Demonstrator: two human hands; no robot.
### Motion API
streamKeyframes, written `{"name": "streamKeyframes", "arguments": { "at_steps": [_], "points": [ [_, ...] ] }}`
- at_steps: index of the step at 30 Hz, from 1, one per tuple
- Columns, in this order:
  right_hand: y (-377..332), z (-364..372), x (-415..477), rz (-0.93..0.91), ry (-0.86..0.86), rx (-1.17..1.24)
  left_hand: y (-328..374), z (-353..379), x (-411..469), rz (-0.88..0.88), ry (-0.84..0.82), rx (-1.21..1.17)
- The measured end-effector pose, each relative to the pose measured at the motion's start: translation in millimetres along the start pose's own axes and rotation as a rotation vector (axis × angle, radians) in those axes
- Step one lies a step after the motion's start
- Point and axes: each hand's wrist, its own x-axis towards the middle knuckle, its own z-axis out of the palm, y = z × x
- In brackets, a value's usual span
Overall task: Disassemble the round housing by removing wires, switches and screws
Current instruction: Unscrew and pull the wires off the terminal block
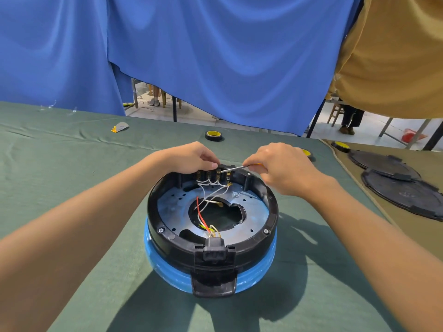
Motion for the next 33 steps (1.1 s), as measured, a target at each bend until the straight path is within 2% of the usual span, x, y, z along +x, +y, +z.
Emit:
{"name": "streamKeyframes", "arguments": {
  "at_steps": [3,8,20,25,29,33],
  "points": [
    [-2,-1,1,-0.025,0.010,-0.030,0,1,-1,0.010,0.010,0.037],
    [-4,-3,2,-0.058,0.010,-0.053,-13,8,-6,-0.019,0.058,-0.208],
    [-18,-6,13,-0.176,0.032,-0.274,-16,9,-4,-0.008,0.053,-0.236],
    [-19,-9,18,-0.184,0.035,-0.260,-18,10,-3,-0.049,0.059,-0.273],
    [-13,-12,27,-0.147,-0.044,-0.203,-18,10,-3,-0.065,0.064,-0.284],
    [-3,-18,48,-0.058,-0.221,-0.057,-17,9,-4,-0.071,0.065,-0.287]
  ]
}}
